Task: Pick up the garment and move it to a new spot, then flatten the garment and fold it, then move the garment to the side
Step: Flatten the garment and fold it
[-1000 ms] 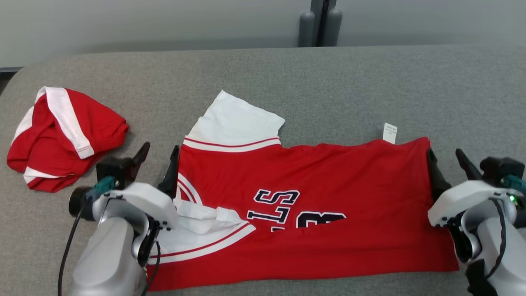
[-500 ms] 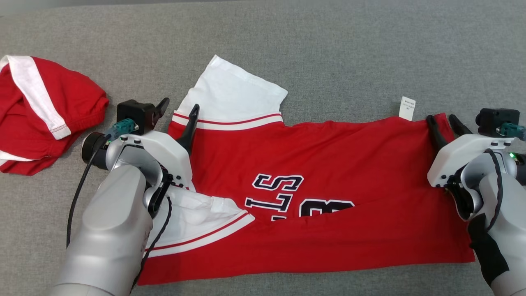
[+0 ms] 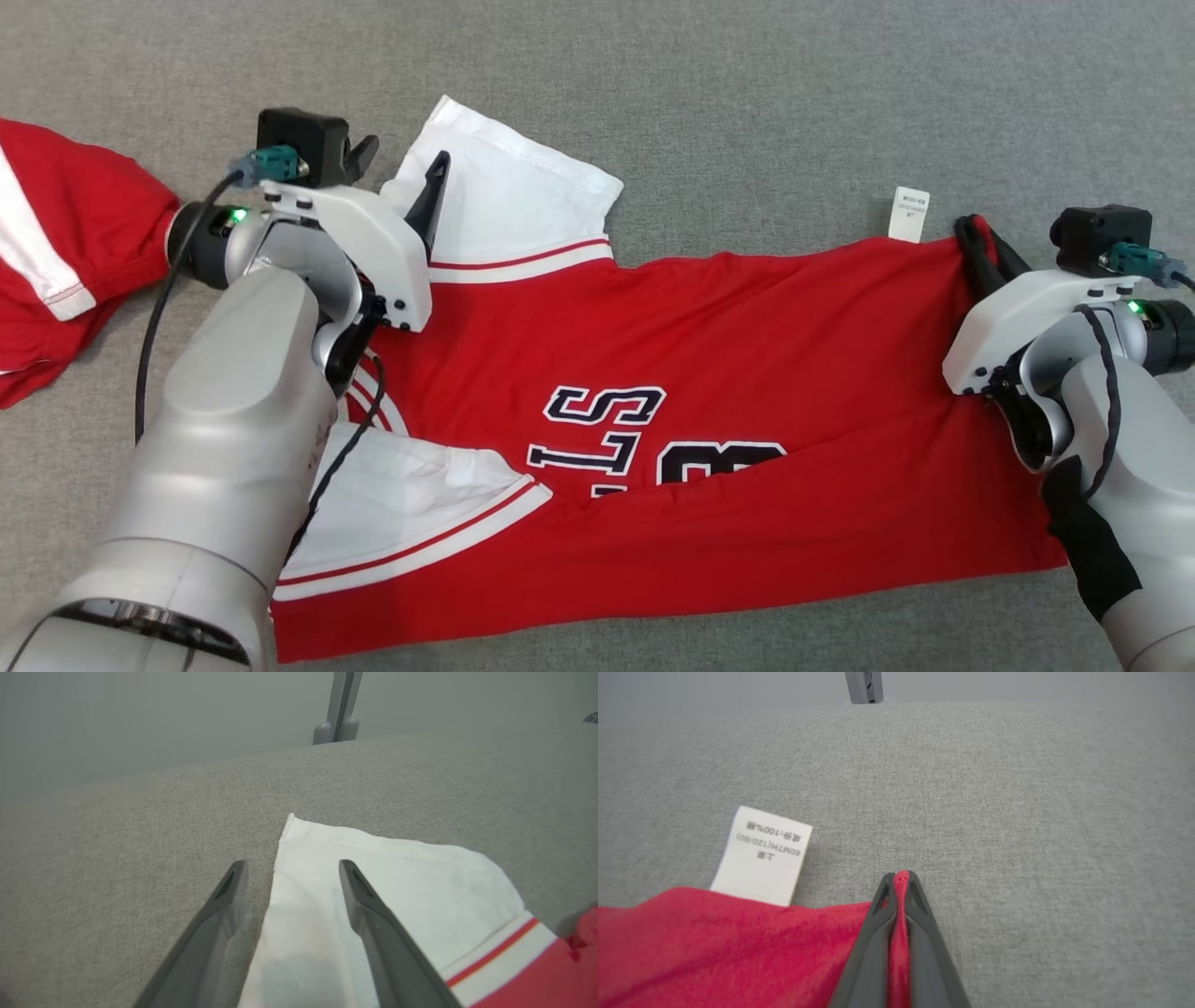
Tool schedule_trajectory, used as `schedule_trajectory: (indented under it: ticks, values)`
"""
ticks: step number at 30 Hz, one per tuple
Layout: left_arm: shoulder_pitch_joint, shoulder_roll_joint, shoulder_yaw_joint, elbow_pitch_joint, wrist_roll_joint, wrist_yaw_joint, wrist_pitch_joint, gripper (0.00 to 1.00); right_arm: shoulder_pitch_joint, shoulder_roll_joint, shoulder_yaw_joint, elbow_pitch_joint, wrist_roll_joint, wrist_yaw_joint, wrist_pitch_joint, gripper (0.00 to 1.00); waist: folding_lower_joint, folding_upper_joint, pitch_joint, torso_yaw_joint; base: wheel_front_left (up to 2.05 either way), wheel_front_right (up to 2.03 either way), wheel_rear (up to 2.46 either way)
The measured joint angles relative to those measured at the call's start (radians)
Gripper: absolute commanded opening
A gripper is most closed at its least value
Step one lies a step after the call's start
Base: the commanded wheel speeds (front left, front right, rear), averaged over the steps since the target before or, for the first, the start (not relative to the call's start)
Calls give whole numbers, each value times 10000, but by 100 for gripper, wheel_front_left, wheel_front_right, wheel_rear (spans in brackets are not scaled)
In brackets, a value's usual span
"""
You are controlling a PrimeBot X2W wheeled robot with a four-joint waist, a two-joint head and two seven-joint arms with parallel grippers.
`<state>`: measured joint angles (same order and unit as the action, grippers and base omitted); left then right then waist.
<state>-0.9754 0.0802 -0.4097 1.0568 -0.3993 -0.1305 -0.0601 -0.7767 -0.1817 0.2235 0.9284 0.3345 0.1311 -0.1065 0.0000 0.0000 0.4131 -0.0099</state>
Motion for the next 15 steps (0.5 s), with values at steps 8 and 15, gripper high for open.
schedule_trajectory:
  ticks: [8,15]
  values:
    - [-1185,337,-512,692,-430,0,955,100,-275,232,660,-207,276,-2,-176,0,0,0,363,-548,0,0,0]
    - [-1656,694,-882,1360,-502,0,1536,100,-500,428,1149,-341,470,-2,-268,0,0,0,671,-1056,0,0,0]
